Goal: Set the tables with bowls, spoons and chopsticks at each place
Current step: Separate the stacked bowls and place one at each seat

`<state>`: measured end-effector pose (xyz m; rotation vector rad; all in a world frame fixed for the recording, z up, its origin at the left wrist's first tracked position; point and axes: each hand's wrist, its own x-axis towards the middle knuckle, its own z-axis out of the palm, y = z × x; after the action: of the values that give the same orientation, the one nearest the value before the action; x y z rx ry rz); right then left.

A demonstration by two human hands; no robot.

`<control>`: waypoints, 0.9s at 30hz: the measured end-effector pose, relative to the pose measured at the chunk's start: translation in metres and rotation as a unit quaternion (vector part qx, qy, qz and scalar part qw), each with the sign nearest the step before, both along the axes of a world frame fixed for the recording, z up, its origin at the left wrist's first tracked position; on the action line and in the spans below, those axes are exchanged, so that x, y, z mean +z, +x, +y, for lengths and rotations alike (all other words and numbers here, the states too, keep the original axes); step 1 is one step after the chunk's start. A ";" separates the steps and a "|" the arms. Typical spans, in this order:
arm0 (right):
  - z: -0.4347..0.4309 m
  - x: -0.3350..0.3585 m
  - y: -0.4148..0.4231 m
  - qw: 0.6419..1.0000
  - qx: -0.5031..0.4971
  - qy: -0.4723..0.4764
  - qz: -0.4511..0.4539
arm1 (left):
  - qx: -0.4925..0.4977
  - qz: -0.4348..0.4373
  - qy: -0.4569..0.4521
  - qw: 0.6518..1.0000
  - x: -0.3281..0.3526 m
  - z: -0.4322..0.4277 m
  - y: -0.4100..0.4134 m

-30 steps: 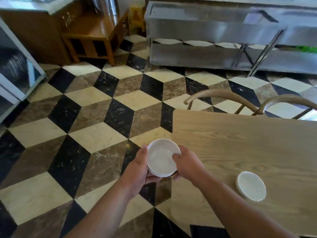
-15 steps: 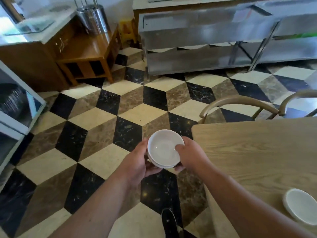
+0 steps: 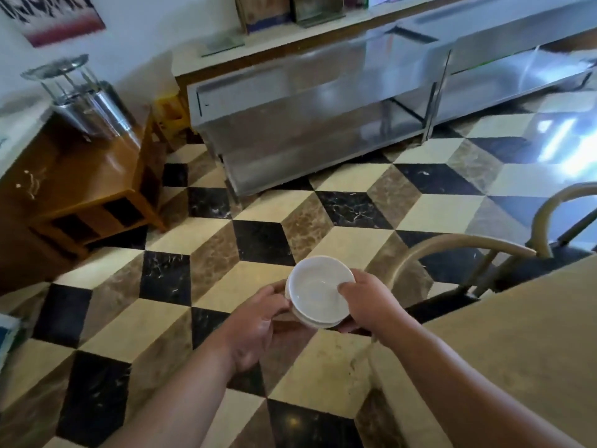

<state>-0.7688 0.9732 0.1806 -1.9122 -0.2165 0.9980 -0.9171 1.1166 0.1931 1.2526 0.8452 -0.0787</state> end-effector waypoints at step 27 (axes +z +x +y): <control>0.098 0.044 0.257 0.846 -0.526 -0.013 -0.085 | -0.465 -0.067 -0.024 0.883 0.025 0.140 0.462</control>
<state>-0.5121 1.0712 0.2251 -1.7374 0.6999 0.0777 -0.4554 1.2567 0.2179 1.5005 0.0560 -0.7695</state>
